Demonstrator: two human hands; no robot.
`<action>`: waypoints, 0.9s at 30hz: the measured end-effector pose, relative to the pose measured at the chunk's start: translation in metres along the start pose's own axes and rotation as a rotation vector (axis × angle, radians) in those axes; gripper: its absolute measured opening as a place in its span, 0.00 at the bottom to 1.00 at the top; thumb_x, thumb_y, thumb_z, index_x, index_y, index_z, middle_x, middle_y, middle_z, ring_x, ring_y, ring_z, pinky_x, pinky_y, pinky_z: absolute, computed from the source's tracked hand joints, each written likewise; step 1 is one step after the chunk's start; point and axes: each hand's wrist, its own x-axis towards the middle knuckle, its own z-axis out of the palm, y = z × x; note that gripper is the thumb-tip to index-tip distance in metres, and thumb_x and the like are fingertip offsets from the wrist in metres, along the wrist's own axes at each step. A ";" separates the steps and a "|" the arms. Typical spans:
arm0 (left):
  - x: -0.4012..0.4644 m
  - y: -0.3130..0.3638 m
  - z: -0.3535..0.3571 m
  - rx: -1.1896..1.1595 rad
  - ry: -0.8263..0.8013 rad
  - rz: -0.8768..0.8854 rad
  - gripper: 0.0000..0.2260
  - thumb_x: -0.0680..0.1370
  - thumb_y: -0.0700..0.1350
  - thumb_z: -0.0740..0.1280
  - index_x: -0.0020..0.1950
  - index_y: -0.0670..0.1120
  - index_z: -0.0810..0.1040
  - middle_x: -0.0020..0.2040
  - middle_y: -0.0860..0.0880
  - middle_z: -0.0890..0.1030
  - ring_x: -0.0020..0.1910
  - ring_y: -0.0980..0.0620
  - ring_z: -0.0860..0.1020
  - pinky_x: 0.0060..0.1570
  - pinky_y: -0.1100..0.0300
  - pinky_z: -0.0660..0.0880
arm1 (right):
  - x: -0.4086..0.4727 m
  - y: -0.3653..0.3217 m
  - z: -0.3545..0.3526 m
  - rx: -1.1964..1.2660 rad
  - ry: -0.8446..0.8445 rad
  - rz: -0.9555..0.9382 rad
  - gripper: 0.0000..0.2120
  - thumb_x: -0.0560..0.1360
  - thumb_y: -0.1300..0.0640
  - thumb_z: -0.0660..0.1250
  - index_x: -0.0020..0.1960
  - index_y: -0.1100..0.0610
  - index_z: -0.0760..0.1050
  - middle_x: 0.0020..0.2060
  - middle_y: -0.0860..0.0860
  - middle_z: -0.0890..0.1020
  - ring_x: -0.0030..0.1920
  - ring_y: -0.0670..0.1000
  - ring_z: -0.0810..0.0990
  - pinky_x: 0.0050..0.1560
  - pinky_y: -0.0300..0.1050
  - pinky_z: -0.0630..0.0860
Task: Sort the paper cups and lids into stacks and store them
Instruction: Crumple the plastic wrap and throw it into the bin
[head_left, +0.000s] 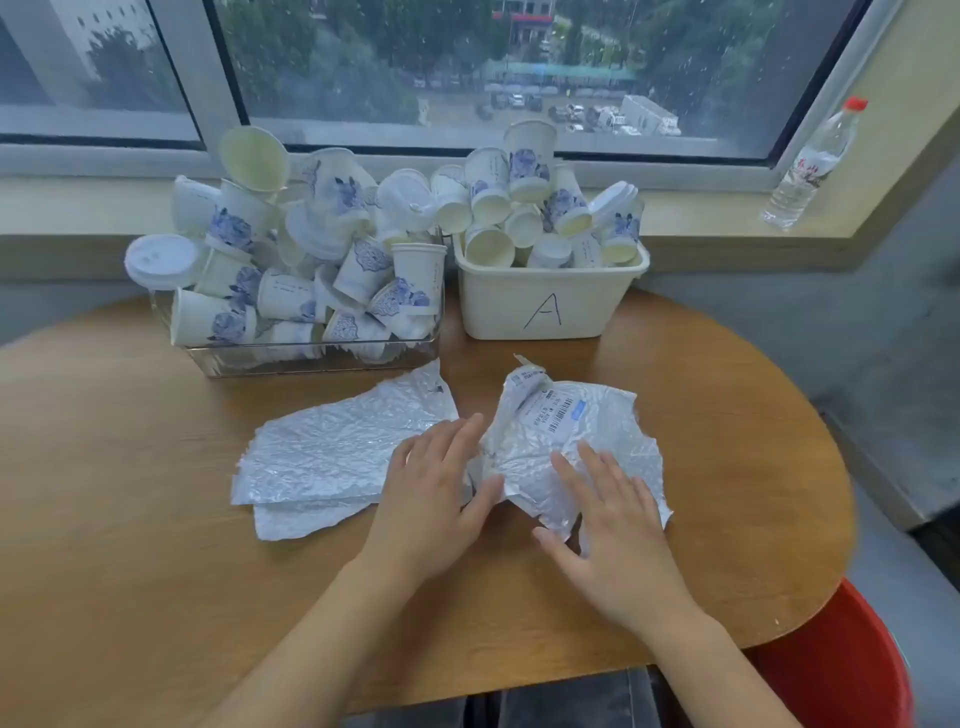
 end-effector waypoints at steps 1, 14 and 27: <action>0.002 0.002 0.003 -0.008 0.001 0.007 0.29 0.83 0.64 0.55 0.82 0.54 0.64 0.77 0.56 0.71 0.77 0.54 0.66 0.78 0.50 0.59 | 0.001 0.005 0.001 0.012 -0.019 0.001 0.39 0.76 0.26 0.43 0.84 0.36 0.41 0.85 0.42 0.43 0.84 0.47 0.38 0.84 0.57 0.43; 0.027 0.015 0.028 -0.157 0.065 0.089 0.29 0.81 0.46 0.67 0.81 0.57 0.66 0.49 0.66 0.71 0.61 0.57 0.76 0.77 0.47 0.62 | 0.002 0.036 0.027 0.365 0.099 -0.077 0.29 0.83 0.36 0.57 0.82 0.42 0.63 0.81 0.36 0.59 0.82 0.38 0.53 0.84 0.52 0.51; 0.030 0.011 -0.017 -0.308 0.253 0.020 0.17 0.82 0.43 0.65 0.70 0.54 0.78 0.36 0.60 0.72 0.47 0.63 0.75 0.68 0.51 0.67 | -0.002 0.038 0.025 0.400 0.294 0.057 0.26 0.82 0.40 0.63 0.79 0.41 0.66 0.79 0.37 0.66 0.79 0.41 0.62 0.79 0.57 0.65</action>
